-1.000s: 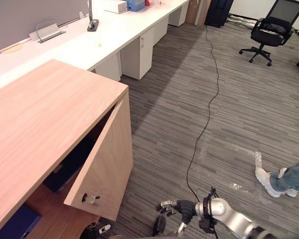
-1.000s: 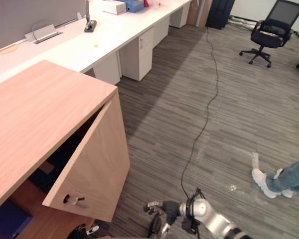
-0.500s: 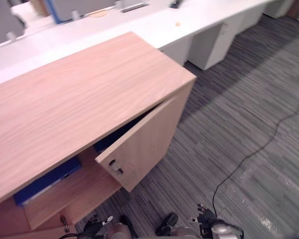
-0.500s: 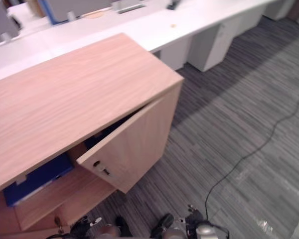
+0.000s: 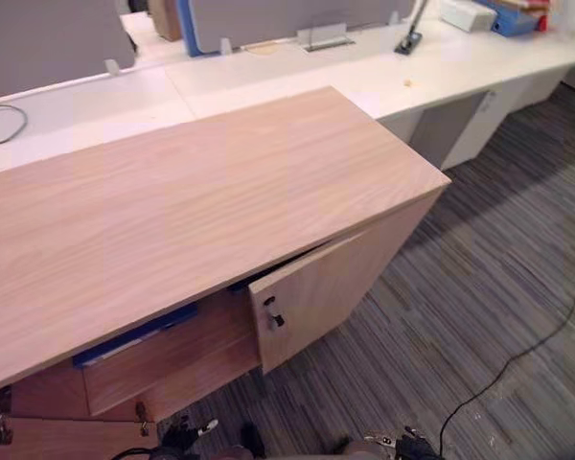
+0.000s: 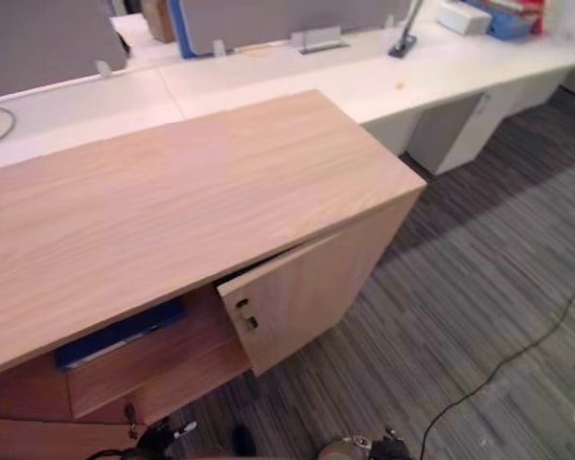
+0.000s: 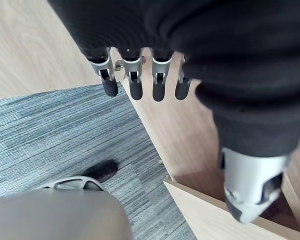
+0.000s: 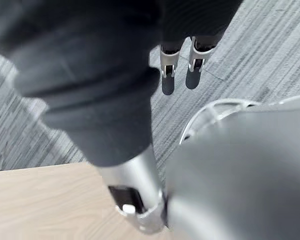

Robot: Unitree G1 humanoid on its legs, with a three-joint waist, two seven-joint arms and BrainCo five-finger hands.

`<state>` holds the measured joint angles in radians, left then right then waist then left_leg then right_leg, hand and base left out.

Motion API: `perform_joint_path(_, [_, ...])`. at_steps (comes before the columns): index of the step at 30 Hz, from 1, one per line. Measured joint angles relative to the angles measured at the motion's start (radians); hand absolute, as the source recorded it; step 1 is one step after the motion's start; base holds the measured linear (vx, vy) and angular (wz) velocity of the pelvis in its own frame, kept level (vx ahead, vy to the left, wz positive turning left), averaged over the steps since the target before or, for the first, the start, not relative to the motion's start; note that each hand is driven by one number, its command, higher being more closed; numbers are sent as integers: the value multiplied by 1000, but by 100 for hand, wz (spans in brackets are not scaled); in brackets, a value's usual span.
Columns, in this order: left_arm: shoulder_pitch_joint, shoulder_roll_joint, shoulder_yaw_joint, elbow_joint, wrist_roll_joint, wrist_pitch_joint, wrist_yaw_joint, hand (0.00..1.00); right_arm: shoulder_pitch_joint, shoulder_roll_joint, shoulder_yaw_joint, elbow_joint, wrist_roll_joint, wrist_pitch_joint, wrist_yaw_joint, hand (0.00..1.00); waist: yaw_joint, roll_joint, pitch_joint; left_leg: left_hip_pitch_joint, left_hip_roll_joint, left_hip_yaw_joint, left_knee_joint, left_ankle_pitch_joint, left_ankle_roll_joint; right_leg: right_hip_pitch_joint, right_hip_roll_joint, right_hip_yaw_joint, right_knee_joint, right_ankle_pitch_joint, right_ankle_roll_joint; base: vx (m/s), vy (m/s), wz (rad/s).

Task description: Walk over to the cabinet, pick up the folder, carry it to the office cabinet, place the folder inside the office cabinet, then close the office cabinet door

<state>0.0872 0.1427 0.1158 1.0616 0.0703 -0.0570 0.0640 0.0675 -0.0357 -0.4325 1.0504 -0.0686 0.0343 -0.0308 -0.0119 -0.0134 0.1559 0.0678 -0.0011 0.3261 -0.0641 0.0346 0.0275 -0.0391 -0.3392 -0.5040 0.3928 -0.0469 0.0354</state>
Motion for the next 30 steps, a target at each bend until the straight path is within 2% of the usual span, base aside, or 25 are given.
perform_joint_path(3, [3, 0, 0, 9, 4, -2, 13, 0, 3, 2, 0, 2, 17, 0, 0, 0, -2, -8, -5, -37, -13, -104, 35, 3, -5, 9, 20, 203, 3, -42, 38, -2, -100, 108])
perform_joint_path(4, [4, 1, 0, 9, 3, -2, 18, 0, 3, 2, 1, 4, 27, 1, 1, 0, 1, -12, -6, -50, -11, -128, 45, 6, -11, 14, 29, 236, 1, -55, 54, 27, -203, 94])
perform_joint_path(8, [24, 17, 21, 15, 0, -2, 24, 0, -9, 31, 23, 15, 50, 2, 4, 0, 12, -54, -1, -73, -1, -179, 86, 15, -40, 109, 69, 253, -113, -129, 124, 42, -260, 42])
perform_joint_path(9, [24, 15, 35, 33, -1, -2, 27, 0, -15, 33, 42, 16, 50, 2, 9, 0, 14, -52, -2, -85, 27, -188, 109, 11, -60, 142, 104, 236, -169, -134, 125, 13, -297, 5])
perform_joint_path(13, [26, 15, 71, 32, -7, -4, 30, 0, -17, 40, 74, 26, 49, -8, 10, 0, 14, -60, -5, -80, 103, -222, 122, 20, -106, 188, 188, 210, -217, -128, 109, -40, -270, 11])
perform_joint_path(16, [40, 12, 102, 30, -30, -11, 34, 0, -12, 37, 86, 37, 49, -16, 9, 0, 15, -69, -11, -78, 137, -234, 110, 36, -130, 205, 230, 207, -250, -116, 86, -66, -132, 7])
perform_joint_path(19, [52, 9, 117, 30, -47, -11, 40, 0, -4, 35, 85, 44, 48, -20, 8, 0, 16, -77, -14, -85, 141, -236, 102, 53, -135, 212, 238, 195, -264, -115, 71, -75, -36, 8])
perform_joint_path(22, [49, 10, 121, 30, -61, -11, 43, 0, 6, 25, 55, 55, 46, -19, 7, 0, 18, -86, -7, -128, 126, -204, 154, 50, -119, 209, 216, 152, -263, -120, 58, -103, 33, 29])
perform_joint_path(24, [34, 7, 133, 29, -70, -11, 43, 0, 24, 19, -13, 82, 46, -13, 6, 0, 16, -79, 4, -221, 145, 17, 343, -24, -29, 203, 193, 106, -243, -130, 62, -141, 140, 59])
perform_joint_path(26, [34, 0, 142, 28, -71, -12, 43, 0, 38, 22, -56, 84, 48, -10, 1, 0, 16, -67, 11, -249, 142, 75, 384, -42, -9, 199, 179, 82, -218, -153, 74, -31, 198, 57])
perform_joint_path(28, [31, 0, 144, 27, -71, -12, 43, 0, 37, 21, -93, 83, 49, -9, -2, 0, 16, -74, 17, -260, 111, 73, 362, -33, 5, 188, 158, 65, -210, -155, 77, 1, 192, 41])
perform_joint_path(29, [33, -2, 144, 27, -71, -11, 43, 0, 37, 22, -110, 83, 50, -9, -6, 0, 18, -68, 18, -253, 76, 67, 303, -9, 27, 179, 145, 61, -210, -155, 77, -18, 194, 54])
perform_joint_path(30, [32, -5, 142, 27, -70, -11, 42, 0, 40, 27, -128, 80, 52, -9, -9, 0, 11, -69, 14, -212, 15, 48, 162, 51, 47, 173, 130, 59, -215, -155, 77, -14, 169, 67])
